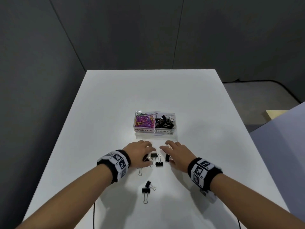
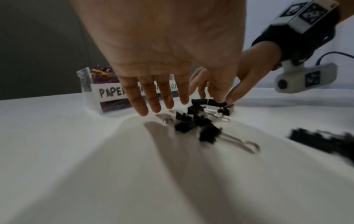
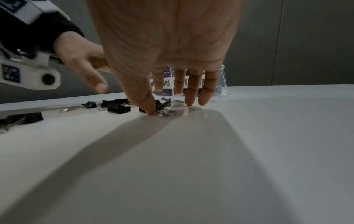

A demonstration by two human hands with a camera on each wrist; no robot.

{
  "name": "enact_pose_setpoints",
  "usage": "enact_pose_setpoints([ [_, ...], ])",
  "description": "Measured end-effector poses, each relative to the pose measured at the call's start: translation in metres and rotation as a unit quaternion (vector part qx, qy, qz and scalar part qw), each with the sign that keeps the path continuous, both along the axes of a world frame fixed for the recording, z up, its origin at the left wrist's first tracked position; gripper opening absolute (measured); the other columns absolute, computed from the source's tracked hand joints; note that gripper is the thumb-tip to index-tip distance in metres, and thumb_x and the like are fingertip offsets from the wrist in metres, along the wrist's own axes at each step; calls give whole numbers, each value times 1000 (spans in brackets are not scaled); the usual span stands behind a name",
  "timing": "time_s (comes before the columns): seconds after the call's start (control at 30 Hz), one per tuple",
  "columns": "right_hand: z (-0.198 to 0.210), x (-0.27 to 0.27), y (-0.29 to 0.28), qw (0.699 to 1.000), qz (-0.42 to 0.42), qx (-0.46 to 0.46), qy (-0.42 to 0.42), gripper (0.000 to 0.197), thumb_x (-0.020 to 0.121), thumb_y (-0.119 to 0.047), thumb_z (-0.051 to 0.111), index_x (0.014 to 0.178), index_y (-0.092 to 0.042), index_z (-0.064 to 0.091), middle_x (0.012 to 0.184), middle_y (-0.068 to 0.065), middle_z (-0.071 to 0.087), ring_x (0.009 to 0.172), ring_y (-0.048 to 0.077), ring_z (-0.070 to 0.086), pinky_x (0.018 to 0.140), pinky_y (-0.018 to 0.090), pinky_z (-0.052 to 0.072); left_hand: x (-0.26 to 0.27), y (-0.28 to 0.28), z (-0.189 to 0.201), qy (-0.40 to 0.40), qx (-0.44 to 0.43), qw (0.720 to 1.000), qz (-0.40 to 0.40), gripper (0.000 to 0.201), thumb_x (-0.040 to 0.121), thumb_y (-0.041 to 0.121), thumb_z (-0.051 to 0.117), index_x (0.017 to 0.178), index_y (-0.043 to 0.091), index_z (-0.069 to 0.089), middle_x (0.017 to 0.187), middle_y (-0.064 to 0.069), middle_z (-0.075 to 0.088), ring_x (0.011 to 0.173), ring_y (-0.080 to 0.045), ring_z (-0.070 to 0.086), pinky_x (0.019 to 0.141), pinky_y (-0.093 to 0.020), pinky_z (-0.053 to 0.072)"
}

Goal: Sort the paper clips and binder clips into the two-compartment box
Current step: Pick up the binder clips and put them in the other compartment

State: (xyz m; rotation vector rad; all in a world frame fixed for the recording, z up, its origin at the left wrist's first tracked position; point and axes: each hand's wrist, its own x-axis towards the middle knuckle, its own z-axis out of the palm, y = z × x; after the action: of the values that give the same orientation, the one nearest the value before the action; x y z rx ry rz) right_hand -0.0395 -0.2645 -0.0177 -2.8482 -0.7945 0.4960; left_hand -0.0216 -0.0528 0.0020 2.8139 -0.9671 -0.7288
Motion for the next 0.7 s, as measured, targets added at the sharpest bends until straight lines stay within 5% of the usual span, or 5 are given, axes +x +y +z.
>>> enact_pose_setpoints([
  [0.1,-2,-1,1,999,29,15,-22,48,79,-12,65,126,-15,54,129,15,55,107,39,56,81,46,50,-11,11,-6,16,7,1000,-14,68,86,43,55,145,25,27,149,1,30,135,-19,33,105,-33,38],
  [0.3,3,-3,0,1000,-16,-3,14,32,93,-13,47,124,-12,49,129,8,47,114,27,45,84,37,47,-24,24,-13,22,17,999,23,58,94,28,48,147,25,24,150,3,28,136,-18,29,101,-33,40],
  [0.57,7,12,7,991,-78,-35,106,26,87,-10,51,113,-9,47,116,14,48,93,32,57,72,32,38,-18,12,-13,77,-108,970,205,56,86,15,63,137,17,41,130,-6,49,119,-23,49,103,-31,39],
  [0.7,4,12,16,992,-68,-72,80,25,86,-8,52,110,-5,45,115,15,47,92,33,58,67,32,36,-9,5,-11,106,-77,970,204,38,88,18,61,123,12,51,104,-6,55,95,-20,54,86,-26,42],
])
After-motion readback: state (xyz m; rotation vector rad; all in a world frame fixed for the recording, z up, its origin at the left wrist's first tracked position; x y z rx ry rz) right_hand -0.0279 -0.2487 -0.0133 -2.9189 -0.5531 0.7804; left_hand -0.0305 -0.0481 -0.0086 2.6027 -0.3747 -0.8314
